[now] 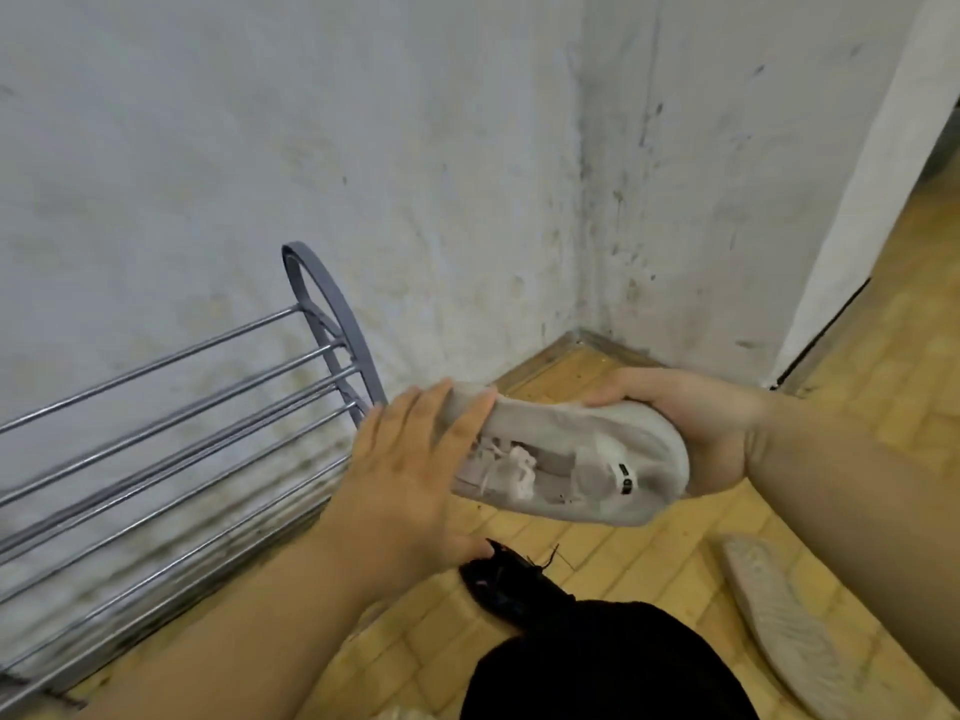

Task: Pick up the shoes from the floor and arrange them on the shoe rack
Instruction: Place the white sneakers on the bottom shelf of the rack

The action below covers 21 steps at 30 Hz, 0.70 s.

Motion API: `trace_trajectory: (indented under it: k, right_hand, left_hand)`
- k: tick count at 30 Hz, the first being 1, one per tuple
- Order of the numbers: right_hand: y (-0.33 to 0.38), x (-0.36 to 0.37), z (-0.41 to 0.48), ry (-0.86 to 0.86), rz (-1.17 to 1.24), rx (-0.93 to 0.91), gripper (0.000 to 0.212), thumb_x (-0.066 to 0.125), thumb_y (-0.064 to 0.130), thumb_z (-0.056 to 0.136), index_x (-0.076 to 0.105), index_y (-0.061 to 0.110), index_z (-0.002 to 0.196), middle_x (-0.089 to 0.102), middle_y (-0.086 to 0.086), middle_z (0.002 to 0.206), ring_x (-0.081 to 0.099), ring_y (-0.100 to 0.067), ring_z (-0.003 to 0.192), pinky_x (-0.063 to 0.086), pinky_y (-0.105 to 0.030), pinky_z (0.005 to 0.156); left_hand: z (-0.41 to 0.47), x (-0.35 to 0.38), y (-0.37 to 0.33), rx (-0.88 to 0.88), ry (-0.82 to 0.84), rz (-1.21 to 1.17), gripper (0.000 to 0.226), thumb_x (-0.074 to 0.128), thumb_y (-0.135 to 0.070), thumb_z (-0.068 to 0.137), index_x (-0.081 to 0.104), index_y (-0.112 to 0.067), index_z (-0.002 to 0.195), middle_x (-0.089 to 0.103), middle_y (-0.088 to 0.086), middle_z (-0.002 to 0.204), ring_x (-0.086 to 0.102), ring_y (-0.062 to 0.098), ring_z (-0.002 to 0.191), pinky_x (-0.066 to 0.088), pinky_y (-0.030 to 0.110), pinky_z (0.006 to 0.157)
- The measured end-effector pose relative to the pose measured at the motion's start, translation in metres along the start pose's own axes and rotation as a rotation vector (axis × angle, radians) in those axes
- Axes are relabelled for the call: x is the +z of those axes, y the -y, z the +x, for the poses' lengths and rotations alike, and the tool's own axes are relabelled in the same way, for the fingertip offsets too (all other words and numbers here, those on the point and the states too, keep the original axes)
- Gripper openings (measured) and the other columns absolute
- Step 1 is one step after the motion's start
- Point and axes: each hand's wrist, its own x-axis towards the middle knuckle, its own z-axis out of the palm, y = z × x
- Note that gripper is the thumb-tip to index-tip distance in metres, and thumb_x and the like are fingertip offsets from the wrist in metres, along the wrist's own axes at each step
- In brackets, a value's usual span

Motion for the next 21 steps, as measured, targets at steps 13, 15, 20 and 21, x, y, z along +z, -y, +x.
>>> trace_trajectory:
  k: [13,15,20,21]
  right_hand:
    - [0.036,0.141,0.035,-0.131,-0.514,-0.442,0.058,0.071,0.062,0.083,0.055,0.054,0.137,0.067,0.014,0.133,0.067,-0.023,0.121,0.049,-0.054,0.108]
    - [0.030,0.166,0.037,-0.071,-0.783,-0.527,0.072,0.075,0.076,0.067,0.045,0.072,0.132,0.056,0.032,0.138,0.061,-0.003,0.124,0.048,-0.043,0.110]
    - [-0.016,0.199,0.066,-0.004,-1.241,-0.553,0.111,0.085,0.062,0.070,0.005,0.071,0.148,0.018,0.061,0.137,0.026,0.033,0.124,0.033,-0.006,0.099]
    - [-0.019,0.203,0.071,-0.038,-1.269,-0.574,0.111,0.084,0.063,0.071,0.003,0.071,0.148,0.016,0.062,0.136,0.026,0.033,0.123,0.031,-0.008,0.100]
  left_hand:
    - [-0.140,-0.075,0.079,-0.269,0.014,-0.015,0.121,0.060,-0.097,0.055,0.004,-0.059,0.155,0.045,-0.016,0.136,0.045,0.012,0.121,0.045,0.039,0.101]
    - [-0.173,-0.073,0.095,-0.348,0.045,-0.099,0.116,0.059,-0.098,0.056,0.005,-0.063,0.153,0.041,-0.023,0.137,0.041,0.007,0.122,0.041,0.035,0.104]
    - [-0.217,-0.075,0.129,-0.415,0.172,-0.235,0.114,0.068,-0.090,0.060,0.011,-0.061,0.154,0.035,-0.030,0.143,0.031,-0.003,0.127,0.029,0.019,0.101]
    - [-0.220,-0.076,0.134,-0.409,0.185,-0.232,0.114,0.068,-0.090,0.061,0.011,-0.060,0.155,0.036,-0.028,0.144,0.032,-0.001,0.128,0.028,0.019,0.101]
